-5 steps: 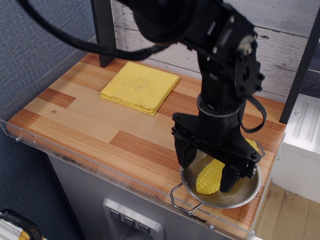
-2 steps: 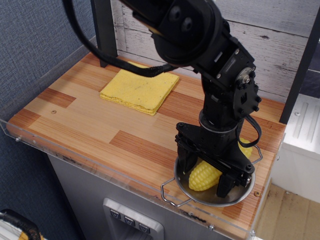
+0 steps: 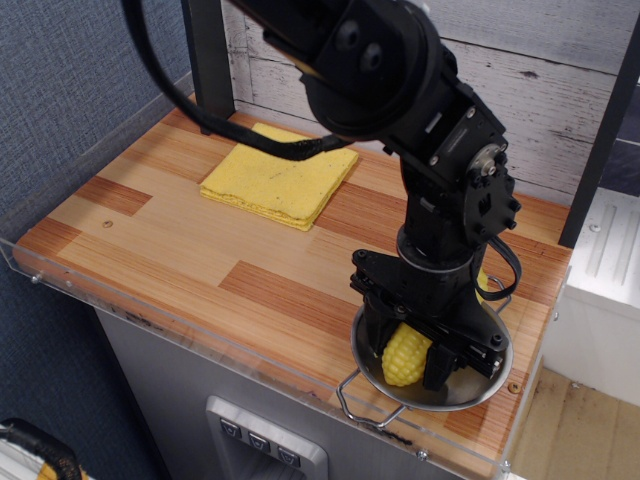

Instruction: Pick up the corn and place it on the front left edge of the table

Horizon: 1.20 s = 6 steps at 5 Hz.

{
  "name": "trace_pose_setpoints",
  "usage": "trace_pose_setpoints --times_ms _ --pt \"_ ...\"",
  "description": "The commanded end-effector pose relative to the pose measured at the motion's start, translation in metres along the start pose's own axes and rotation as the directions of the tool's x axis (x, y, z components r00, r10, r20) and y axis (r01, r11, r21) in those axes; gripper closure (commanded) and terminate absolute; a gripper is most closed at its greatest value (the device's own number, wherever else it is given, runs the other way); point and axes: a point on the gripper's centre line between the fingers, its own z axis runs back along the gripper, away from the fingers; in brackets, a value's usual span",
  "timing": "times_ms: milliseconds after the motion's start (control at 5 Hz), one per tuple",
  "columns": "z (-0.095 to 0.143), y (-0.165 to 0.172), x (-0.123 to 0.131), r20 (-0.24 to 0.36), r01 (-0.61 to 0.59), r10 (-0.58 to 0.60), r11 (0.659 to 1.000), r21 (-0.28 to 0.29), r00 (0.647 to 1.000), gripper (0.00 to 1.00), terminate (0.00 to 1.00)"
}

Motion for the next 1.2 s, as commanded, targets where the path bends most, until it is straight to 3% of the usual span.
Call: trace_pose_setpoints --times_ms 0,200,400,600,800,1000 --pt "0.065 0.029 0.001 0.126 -0.038 0.042 0.999 -0.037 0.991 1.00 0.00" --pt "0.102 0.080 -0.002 0.175 -0.123 0.130 0.991 -0.047 0.976 1.00 0.00" --pt "0.106 0.131 -0.001 0.109 -0.146 0.146 0.989 -0.015 0.983 1.00 0.00" --pt "0.091 0.177 -0.015 0.008 -0.159 0.159 0.985 0.071 0.987 1.00 0.00" --pt "0.079 0.223 -0.037 -0.026 -0.206 0.211 0.970 0.127 0.977 1.00 0.00" --pt "0.066 0.268 -0.061 0.001 -0.264 0.267 0.951 0.164 0.964 1.00 0.00"
